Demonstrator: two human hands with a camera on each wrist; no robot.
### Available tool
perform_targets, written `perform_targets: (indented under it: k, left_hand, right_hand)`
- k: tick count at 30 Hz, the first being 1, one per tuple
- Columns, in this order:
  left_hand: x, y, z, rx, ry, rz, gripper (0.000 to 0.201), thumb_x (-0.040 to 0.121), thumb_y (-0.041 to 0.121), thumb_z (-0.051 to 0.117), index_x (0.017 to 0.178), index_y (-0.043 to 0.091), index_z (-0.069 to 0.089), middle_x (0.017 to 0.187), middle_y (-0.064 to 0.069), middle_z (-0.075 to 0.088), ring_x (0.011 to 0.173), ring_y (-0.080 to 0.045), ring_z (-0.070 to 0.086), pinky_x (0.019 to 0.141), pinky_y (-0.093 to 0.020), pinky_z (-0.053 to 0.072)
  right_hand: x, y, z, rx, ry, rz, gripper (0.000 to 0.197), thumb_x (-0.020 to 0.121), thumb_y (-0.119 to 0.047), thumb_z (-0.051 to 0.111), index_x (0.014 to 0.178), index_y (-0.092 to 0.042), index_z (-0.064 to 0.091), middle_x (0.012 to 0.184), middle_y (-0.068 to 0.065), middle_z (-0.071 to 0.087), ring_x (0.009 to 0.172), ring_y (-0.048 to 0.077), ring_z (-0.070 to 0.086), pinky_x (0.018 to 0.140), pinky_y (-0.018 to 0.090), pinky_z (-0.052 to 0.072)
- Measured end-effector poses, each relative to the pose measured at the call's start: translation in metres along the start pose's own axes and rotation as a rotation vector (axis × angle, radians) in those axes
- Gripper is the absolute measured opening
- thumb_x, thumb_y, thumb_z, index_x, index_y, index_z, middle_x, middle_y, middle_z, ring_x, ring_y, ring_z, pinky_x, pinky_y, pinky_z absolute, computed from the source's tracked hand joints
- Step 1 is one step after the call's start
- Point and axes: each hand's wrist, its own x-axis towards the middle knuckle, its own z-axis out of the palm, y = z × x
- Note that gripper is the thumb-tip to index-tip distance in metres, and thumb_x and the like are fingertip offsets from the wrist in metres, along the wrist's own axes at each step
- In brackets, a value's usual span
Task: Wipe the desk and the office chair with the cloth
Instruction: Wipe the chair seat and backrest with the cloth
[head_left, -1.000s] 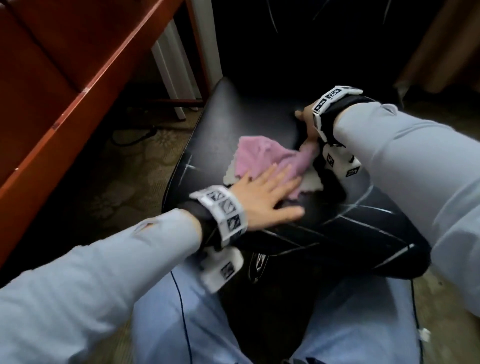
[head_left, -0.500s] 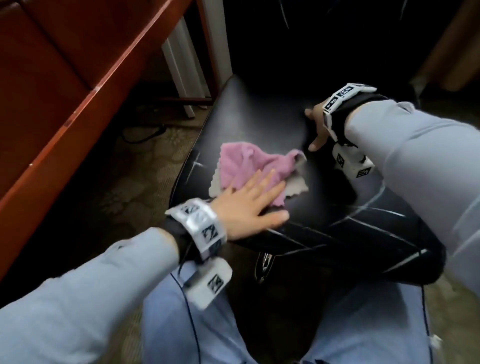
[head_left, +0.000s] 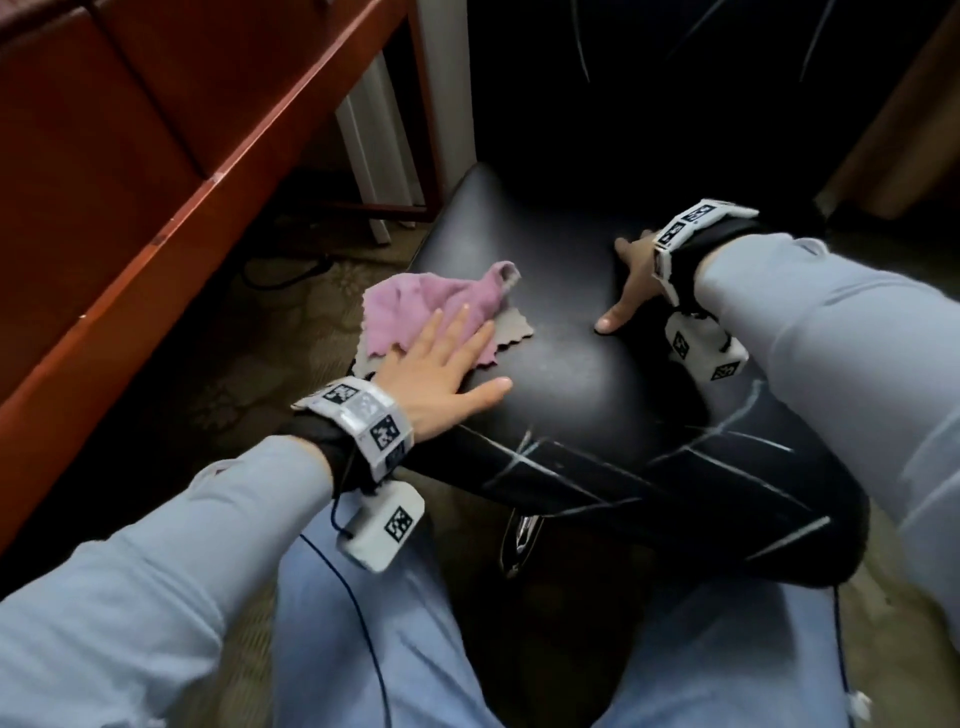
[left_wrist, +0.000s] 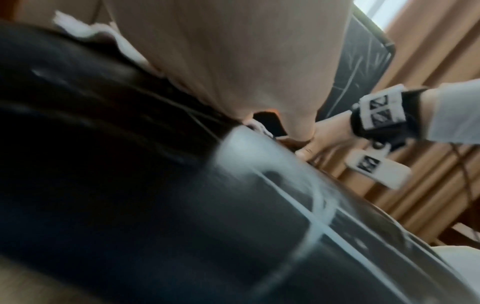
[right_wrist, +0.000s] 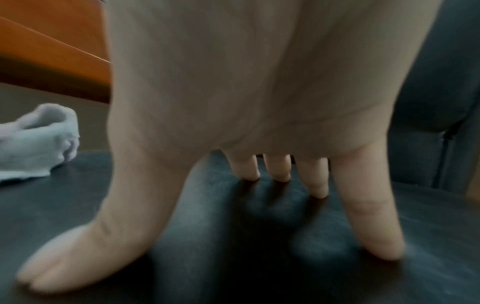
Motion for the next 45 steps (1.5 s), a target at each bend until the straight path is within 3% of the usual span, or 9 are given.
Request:
perform_targets:
  k: [3,8,15,21,25,28,32,40,45]
  left_hand:
    - [-0.011,0.030,0.016,-0.027,-0.044,0.081,0.100,0.071,0.093,0.009,0.153,0.044,-0.019,0.155,0.017,-0.038,0.144,-0.018,-0.035,0.115,-0.067,-0.003]
    - [-0.038,0.052,0.043,0.035,-0.071,0.223,0.089,0.076,0.090,0.006,0.151,0.050,-0.020,0.154,0.023,-0.037,0.142,-0.011,-0.038,0.115,-0.061,-0.017]
    - [0.032,0.018,-0.009,-0.065,0.057,-0.084,0.081,0.088,0.082,0.020,0.155,0.046,-0.006,0.161,0.016,-0.025,0.151,-0.016,-0.020,0.118,-0.062,-0.004]
    - [-0.010,0.035,0.011,-0.077,-0.045,0.089,0.087,0.085,0.084,0.017,0.155,0.043,-0.014,0.157,0.015,-0.035,0.147,-0.016,-0.029,0.116,-0.061,-0.009]
    - [-0.014,0.009,0.011,0.012,-0.047,0.139,0.082,0.087,0.082,0.016,0.154,0.046,-0.012,0.159,0.016,-0.030,0.149,-0.013,-0.022,0.117,-0.061,-0.004]
    - [0.017,-0.028,-0.006,-0.072,0.067,0.009,0.085,0.085,0.084,0.020,0.155,0.044,-0.006,0.162,0.016,-0.023,0.151,-0.013,-0.019,0.120,-0.062,-0.002]
    - [0.012,-0.020,-0.004,-0.164,0.088,-0.021,0.094,0.079,0.086,0.020,0.157,0.040,-0.005,0.163,0.013,-0.022,0.150,-0.010,-0.021,0.121,-0.059,0.001]
    - [-0.078,0.016,0.047,0.094,0.017,0.170,0.079,0.084,0.079,0.006,0.154,0.047,-0.013,0.158,0.021,-0.032,0.147,-0.007,-0.028,0.116,-0.052,0.017]
    - [-0.057,0.003,0.042,0.209,0.215,0.138,0.068,0.087,0.070,-0.001,0.153,0.054,-0.003,0.164,0.015,-0.019,0.151,-0.020,-0.023,0.117,-0.065,0.000]
  right_hand:
    - [0.013,-0.009,0.000,-0.053,-0.016,0.000,0.150,-0.007,-0.095,0.057,0.121,-0.017,0.058,0.105,0.010,0.066,0.098,0.034,0.064,0.092,0.045,0.053]
    - [-0.004,-0.014,0.001,-0.099,0.022,0.052,0.114,0.048,-0.078,0.078,0.135,-0.011,0.049,0.124,0.015,0.061,0.113,0.033,0.060,0.092,0.036,0.047]
    - [-0.009,-0.018,-0.006,-0.040,-0.042,0.053,0.105,0.052,-0.075,0.079,0.128,-0.005,0.055,0.119,0.014,0.065,0.109,0.033,0.062,0.094,0.038,0.050]
    - [-0.023,-0.049,-0.025,0.062,-0.121,-0.101,0.052,0.067,-0.050,0.084,0.086,-0.003,0.073,0.065,0.004,0.069,0.059,0.019,0.060,0.059,0.023,0.049]
    - [-0.025,-0.074,-0.016,0.068,-0.140,-0.216,0.019,0.077,-0.026,0.082,0.080,-0.012,0.070,0.073,0.004,0.059,0.076,0.023,0.057,0.056,0.020,0.051]
    - [-0.021,-0.087,-0.018,-0.096,-0.107,-0.124,0.072,0.032,-0.073,0.084,0.077,-0.018,0.074,0.076,0.002,0.074,0.080,0.023,0.071,0.081,0.036,0.059]
    - [-0.007,-0.083,-0.018,-0.071,-0.113,-0.137,0.120,0.006,-0.078,0.080,0.106,-0.013,0.066,0.091,0.004,0.074,0.086,0.028,0.071,0.089,0.042,0.056]
    - [-0.040,-0.079,-0.015,-0.024,-0.036,-0.117,0.120,0.044,-0.074,0.083,0.138,-0.009,0.049,0.124,0.011,0.065,0.112,0.030,0.063,0.098,0.040,0.050]
    - [-0.023,-0.078,-0.007,-0.106,-0.016,-0.100,0.158,0.009,-0.088,0.065,0.144,-0.011,0.042,0.125,0.011,0.065,0.112,0.032,0.064,0.098,0.044,0.051]
